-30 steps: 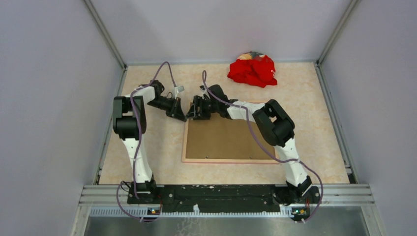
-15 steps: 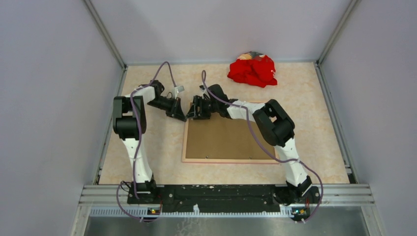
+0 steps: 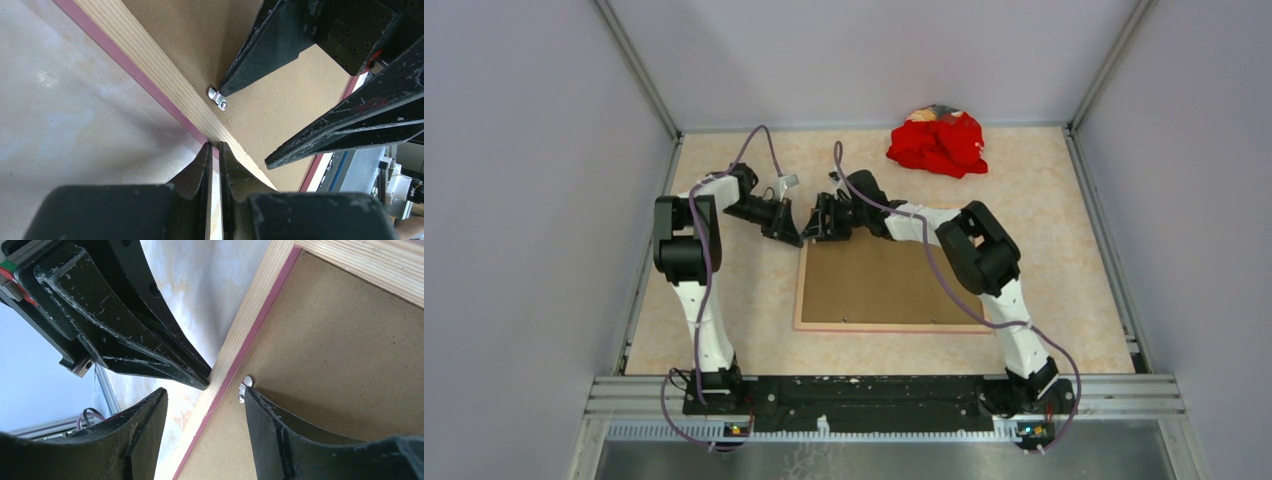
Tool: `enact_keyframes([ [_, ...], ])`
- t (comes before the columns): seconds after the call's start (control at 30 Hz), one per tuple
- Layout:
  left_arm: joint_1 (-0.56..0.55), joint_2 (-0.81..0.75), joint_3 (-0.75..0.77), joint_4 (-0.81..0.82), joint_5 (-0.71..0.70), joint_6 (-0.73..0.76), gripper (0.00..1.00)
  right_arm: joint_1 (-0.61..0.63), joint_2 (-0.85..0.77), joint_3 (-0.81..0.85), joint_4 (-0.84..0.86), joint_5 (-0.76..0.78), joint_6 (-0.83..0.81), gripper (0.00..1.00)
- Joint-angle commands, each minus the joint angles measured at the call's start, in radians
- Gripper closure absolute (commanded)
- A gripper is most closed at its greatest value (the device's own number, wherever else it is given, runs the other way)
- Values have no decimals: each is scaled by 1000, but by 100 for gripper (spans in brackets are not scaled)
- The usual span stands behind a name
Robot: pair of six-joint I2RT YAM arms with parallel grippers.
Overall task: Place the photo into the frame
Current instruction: Install the photo frame at the center of the board.
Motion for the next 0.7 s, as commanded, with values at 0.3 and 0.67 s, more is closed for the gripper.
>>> enact_keyframes([
  [0.3, -15, -6, -28, 32, -70, 46, 88, 0, 56, -4, 74, -57, 55, 44],
  [0.67, -14, -7, -27, 29, -70, 46, 88, -1, 70, 3, 81, -85, 65, 46],
])
